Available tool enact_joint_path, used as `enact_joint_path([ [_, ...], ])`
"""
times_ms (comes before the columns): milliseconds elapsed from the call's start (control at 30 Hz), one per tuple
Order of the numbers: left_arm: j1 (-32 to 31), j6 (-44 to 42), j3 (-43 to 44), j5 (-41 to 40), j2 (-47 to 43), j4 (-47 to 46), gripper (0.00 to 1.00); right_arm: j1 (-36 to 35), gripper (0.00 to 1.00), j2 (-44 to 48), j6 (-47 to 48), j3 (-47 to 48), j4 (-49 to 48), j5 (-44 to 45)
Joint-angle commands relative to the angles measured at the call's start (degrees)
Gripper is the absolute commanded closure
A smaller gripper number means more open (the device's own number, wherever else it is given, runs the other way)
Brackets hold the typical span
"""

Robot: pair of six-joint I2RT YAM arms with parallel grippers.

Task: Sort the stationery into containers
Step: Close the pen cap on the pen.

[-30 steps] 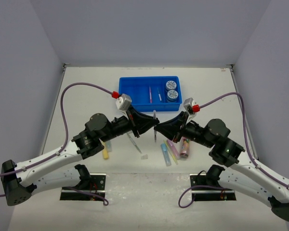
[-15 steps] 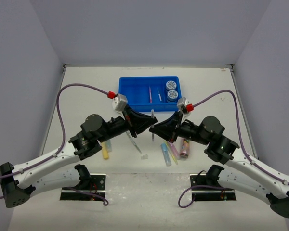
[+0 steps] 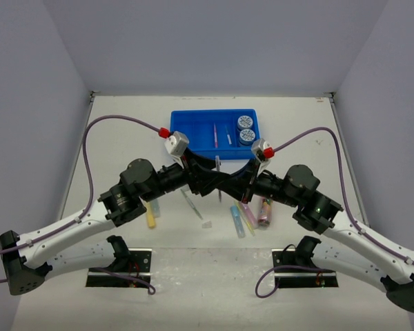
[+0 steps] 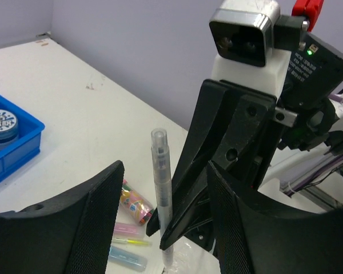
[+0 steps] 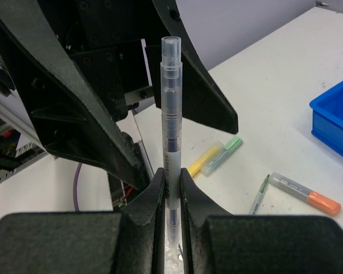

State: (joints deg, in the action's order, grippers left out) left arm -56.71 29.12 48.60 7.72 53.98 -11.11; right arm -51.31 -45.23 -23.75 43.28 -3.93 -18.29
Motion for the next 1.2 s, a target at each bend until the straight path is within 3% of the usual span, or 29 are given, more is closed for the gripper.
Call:
enact_joint_path([
  [0,-0.1,-2.4,5.9,-6.2,0.1,6.5,0.39,0.0,1.0,-1.2,1.6,3.1,0.5,1.4],
  [267,-0.1,-3.2,9.2,-10.1,-0.4,9.1,0.45,-0.1,1.0,-2.5,2.6,3.9,1.3,-0.4],
  [333,-0.1,-3.2,9.4,-10.8,-0.1,9.4,0.5,-0.1,1.0,-2.3,2.6,3.9,1.4,-0.6],
  [500,-0.1,-2.6,9.7,-11.5,0.4,10.0,0.75,0.0,1.0,-1.6,2.7,4.2,2.0,-0.9],
  [700,-0.1,-1.6,8.7,-8.4,0.6,8.4,0.83,0.0,1.0,-1.6,2.9,5.0,2.4,-0.2],
  [800,-0.1,-0.6,7.7,-5.7,0.9,7.3,0.99,-0.1,1.0,-2.0,2.9,6.1,2.6,1.9],
  [1167,-0.1,6.4,-2.3,0.1,1.2,2.0,1.0,1.3,1.0,-10.2,5.6,21.2,3.5,10.3],
])
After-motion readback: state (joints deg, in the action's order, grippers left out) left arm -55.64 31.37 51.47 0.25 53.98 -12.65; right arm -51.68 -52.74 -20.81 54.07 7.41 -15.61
